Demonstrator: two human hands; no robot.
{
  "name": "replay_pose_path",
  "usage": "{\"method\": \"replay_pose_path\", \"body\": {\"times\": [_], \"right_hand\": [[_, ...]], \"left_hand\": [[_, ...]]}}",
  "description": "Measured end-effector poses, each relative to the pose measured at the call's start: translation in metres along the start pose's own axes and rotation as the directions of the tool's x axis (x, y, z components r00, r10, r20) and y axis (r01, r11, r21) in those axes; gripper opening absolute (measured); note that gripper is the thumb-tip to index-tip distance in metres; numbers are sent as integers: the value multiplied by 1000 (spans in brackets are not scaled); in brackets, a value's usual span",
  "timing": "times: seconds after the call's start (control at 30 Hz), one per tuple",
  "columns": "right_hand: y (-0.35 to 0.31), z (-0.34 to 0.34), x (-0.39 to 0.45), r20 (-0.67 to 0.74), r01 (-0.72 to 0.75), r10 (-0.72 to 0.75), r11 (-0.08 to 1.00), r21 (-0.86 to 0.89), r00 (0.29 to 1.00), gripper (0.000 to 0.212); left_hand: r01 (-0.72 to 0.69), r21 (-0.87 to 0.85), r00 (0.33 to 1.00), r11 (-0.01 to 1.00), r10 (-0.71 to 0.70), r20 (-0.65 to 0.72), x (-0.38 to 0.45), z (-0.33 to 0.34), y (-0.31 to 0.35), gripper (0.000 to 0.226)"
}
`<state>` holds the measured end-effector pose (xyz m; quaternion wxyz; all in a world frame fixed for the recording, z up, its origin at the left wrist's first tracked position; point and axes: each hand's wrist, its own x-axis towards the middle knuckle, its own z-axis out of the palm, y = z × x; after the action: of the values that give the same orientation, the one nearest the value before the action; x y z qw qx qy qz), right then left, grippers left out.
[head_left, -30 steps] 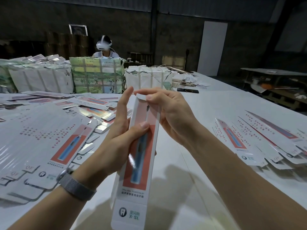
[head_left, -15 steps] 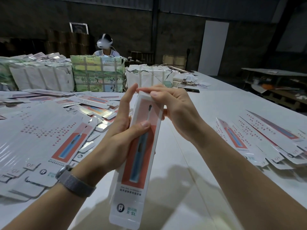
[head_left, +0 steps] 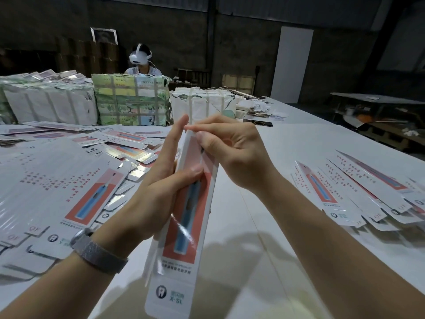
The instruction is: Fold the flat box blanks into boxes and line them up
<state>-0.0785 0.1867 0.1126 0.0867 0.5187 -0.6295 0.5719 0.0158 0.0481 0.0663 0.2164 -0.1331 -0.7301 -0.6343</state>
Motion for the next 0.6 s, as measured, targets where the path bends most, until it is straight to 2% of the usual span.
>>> {"method": "replay_pose_path", "body": {"times": [0.1, 0.23, 0.37, 0.47, 0.6], "right_hand": [[2, 6, 0, 0, -32, 32, 998, 51, 1000, 26], [3, 11, 0, 94, -148, 133, 972, 184, 987, 26], [3, 6, 1, 160, -211, 183, 961, 178, 970, 34], [3, 11, 2, 153, -233, 223, 971, 50, 963, 48], [-1, 17, 3, -49, -209, 203, 945, -253, 978, 59]], "left_hand": [[-39, -21, 999, 999, 38, -30, 2, 0, -1, 74], [-80, 29, 992, 996, 83, -96, 2, 1, -4, 69], [-84, 72, 990, 994, 92, -111, 2, -1, -6, 67], [-84, 53, 987, 995, 91, -133, 6, 1, -6, 68], [-137, 100, 969, 985, 154, -193, 9, 0, -10, 65]]}}
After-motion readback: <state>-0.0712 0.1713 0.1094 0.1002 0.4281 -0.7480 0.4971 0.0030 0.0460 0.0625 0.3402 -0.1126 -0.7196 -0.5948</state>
